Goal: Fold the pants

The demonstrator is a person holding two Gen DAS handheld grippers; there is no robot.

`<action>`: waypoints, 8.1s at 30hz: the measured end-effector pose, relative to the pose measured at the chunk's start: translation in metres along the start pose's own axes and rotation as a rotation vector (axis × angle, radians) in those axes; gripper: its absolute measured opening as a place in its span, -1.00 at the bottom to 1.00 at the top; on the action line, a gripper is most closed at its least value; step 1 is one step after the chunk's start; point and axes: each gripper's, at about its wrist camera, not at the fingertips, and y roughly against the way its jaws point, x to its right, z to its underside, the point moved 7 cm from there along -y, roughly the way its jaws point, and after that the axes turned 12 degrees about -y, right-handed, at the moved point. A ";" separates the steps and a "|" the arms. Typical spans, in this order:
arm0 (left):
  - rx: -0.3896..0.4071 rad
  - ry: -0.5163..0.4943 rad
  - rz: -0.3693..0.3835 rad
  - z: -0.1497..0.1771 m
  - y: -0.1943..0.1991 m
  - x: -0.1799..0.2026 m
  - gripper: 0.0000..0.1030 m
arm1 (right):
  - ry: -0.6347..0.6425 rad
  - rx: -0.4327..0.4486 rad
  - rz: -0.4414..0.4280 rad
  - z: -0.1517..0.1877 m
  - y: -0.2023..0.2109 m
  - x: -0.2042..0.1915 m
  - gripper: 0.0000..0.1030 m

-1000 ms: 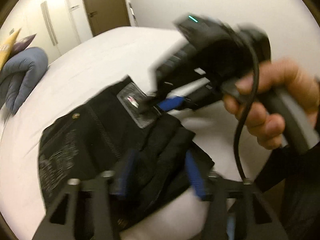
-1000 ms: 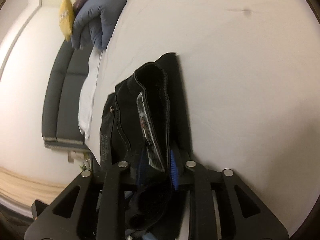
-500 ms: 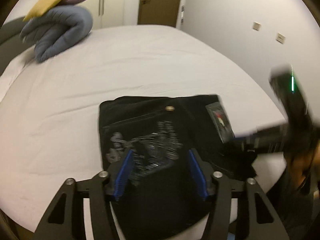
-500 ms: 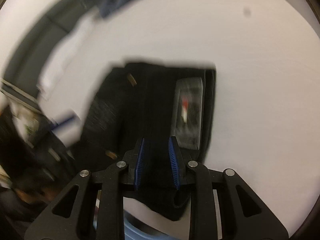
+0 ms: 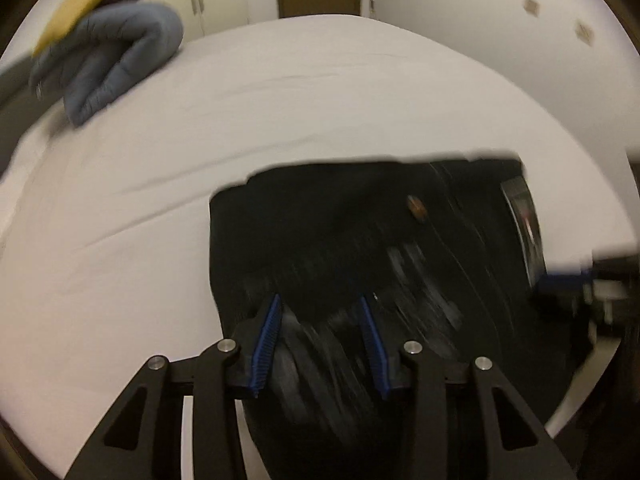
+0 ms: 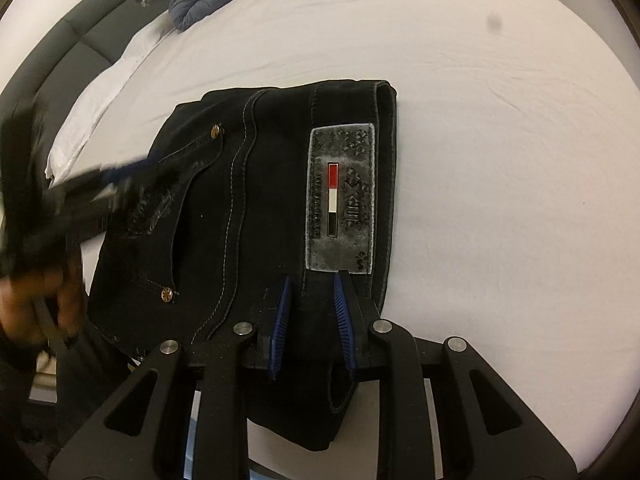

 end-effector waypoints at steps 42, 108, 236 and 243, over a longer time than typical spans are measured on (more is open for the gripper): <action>-0.030 0.377 0.248 0.029 0.017 -0.066 0.84 | -0.309 0.063 -0.227 -0.029 0.037 0.057 0.06; 0.816 0.257 -0.430 -0.099 0.317 -0.096 1.00 | -0.005 1.308 0.089 -0.110 0.371 -0.062 1.00; 0.020 0.310 -0.155 -0.010 0.139 -0.020 1.00 | -0.106 0.483 0.241 -0.041 0.169 -0.063 1.00; 0.019 0.308 -0.151 -0.009 0.138 -0.017 1.00 | -0.106 0.483 0.241 -0.041 0.168 -0.064 1.00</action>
